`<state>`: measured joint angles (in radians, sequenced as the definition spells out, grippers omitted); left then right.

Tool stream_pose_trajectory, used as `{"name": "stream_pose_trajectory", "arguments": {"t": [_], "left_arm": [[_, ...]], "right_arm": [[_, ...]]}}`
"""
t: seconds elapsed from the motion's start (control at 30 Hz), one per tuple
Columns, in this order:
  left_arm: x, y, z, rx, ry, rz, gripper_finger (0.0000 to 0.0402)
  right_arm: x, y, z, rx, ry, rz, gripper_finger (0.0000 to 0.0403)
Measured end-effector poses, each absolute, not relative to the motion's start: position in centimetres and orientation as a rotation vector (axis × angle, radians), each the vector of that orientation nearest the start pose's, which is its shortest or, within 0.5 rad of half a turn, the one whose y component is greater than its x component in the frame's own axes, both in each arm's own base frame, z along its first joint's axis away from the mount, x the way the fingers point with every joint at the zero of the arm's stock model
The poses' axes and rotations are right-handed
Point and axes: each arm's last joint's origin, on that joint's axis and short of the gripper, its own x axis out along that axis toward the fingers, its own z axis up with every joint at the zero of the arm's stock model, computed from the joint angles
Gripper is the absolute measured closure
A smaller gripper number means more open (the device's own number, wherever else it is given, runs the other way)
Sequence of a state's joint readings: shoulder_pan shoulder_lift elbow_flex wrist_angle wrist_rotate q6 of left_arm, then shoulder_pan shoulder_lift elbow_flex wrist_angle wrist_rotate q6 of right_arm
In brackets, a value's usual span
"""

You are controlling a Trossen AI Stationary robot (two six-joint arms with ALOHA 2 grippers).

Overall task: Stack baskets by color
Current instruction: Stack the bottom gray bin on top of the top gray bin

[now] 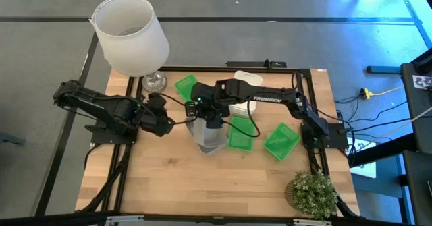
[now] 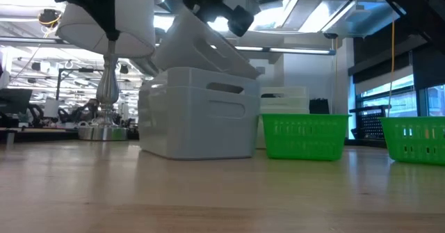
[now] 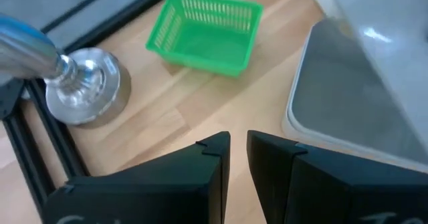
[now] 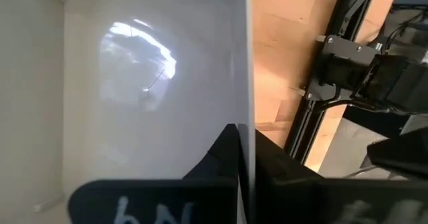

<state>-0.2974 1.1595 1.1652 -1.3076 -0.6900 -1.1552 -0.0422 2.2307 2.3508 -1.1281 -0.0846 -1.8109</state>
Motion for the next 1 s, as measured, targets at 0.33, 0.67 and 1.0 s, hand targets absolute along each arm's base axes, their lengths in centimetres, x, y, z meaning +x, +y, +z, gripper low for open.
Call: {"name": "stream_pose_trajectory", "arguments": {"t": [0.33, 0.67, 1.0], "left_arm": [[19.4, -3.5, 32.8, -0.303, 0.679, 0.809, 0.0358], [20.4, -1.9, 32.8, -0.28, 0.713, 0.781, 0.0358], [20.6, 0.6, 32.6, -0.185, 0.876, 0.663, 0.0358]], "right_arm": [[46.9, -1.4, 32.0, -1.476, 0.592, 0.953, 0.0403], [46.7, -1.4, 31.9, -1.427, 0.599, 0.976, 0.0403], [46.7, 0.1, 31.8, -1.436, 0.579, 1.005, 0.0403]]}}
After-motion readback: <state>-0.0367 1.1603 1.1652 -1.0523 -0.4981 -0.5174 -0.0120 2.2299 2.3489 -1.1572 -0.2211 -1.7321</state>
